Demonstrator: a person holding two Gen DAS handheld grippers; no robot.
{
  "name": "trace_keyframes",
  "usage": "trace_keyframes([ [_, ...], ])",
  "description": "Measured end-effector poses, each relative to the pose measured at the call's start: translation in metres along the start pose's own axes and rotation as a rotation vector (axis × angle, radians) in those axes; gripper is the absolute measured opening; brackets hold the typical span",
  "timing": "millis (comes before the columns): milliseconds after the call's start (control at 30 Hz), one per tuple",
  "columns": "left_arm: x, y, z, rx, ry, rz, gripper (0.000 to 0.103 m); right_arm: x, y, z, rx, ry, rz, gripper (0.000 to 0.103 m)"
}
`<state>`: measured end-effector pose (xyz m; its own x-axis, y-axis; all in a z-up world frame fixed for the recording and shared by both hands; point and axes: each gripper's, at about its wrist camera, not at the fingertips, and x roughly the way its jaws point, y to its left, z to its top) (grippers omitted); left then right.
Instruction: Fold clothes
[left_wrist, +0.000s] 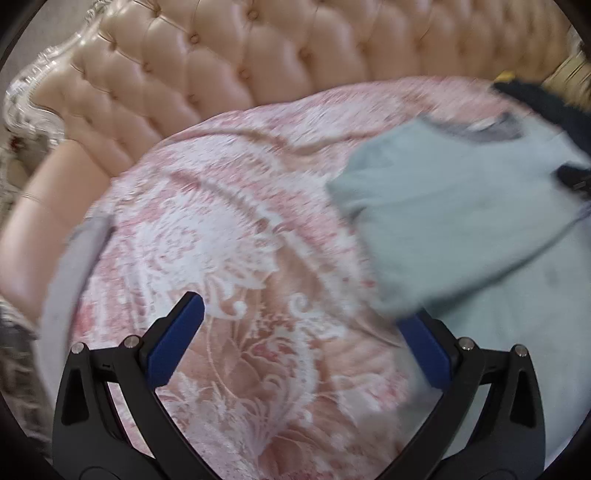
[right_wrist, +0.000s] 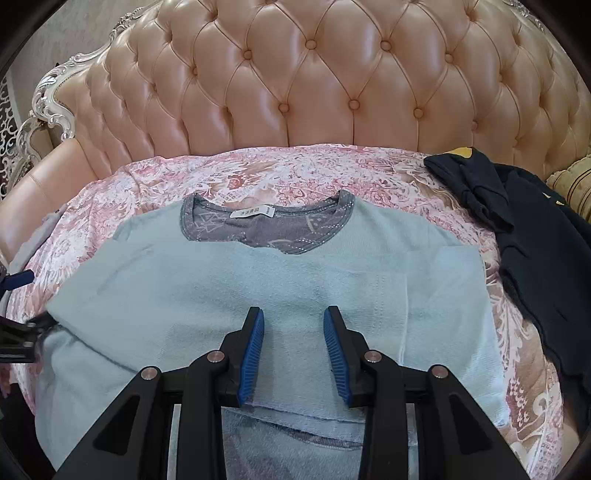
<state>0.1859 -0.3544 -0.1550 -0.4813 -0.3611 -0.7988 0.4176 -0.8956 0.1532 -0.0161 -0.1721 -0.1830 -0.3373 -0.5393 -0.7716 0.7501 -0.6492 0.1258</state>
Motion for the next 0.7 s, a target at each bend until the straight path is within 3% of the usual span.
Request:
trace_keyframes([
  [67, -0.008, -0.001, -0.004, 0.07, -0.006, 0.02, 0.103, 0.0, 0.0, 0.0, 0.002, 0.0, 0.002, 0.036],
  [233, -0.026, 0.032, -0.005, -0.049, 0.023, -0.171, 0.103, 0.0, 0.0, -0.001, 0.001, -0.001, -0.001, 0.036],
  [333, -0.011, 0.075, 0.02, -0.352, 0.018, -0.358, 0.103, -0.001, 0.001, -0.001, -0.001, -0.003, -0.004, 0.036],
  [433, 0.035, 0.099, 0.045, -0.571, 0.056, -0.576, 0.099, -0.001, 0.001, -0.001, -0.002, -0.003, -0.004, 0.036],
  [467, 0.049, 0.105, 0.05, -0.609, 0.081, -0.646, 0.093, -0.001, 0.001, -0.001, -0.002, -0.004, -0.004, 0.036],
  [500, 0.066, 0.105, 0.059, -0.622, 0.119, -0.717, 0.072, -0.001, 0.0, -0.001, -0.001, -0.004, -0.003, 0.036],
  [533, 0.074, 0.103, 0.066, -0.605, 0.14, -0.733, 0.057, -0.001, 0.0, -0.001, -0.001, -0.005, -0.002, 0.036],
  [600, 0.085, 0.089, 0.082, -0.509, 0.178, -0.704, 0.055, -0.001, 0.0, -0.001, -0.002, -0.008, -0.003, 0.036],
  [700, 0.099, 0.077, 0.091, -0.467, 0.243, -0.68, 0.055, -0.001, -0.001, -0.002, 0.002, -0.01, 0.004, 0.036],
])
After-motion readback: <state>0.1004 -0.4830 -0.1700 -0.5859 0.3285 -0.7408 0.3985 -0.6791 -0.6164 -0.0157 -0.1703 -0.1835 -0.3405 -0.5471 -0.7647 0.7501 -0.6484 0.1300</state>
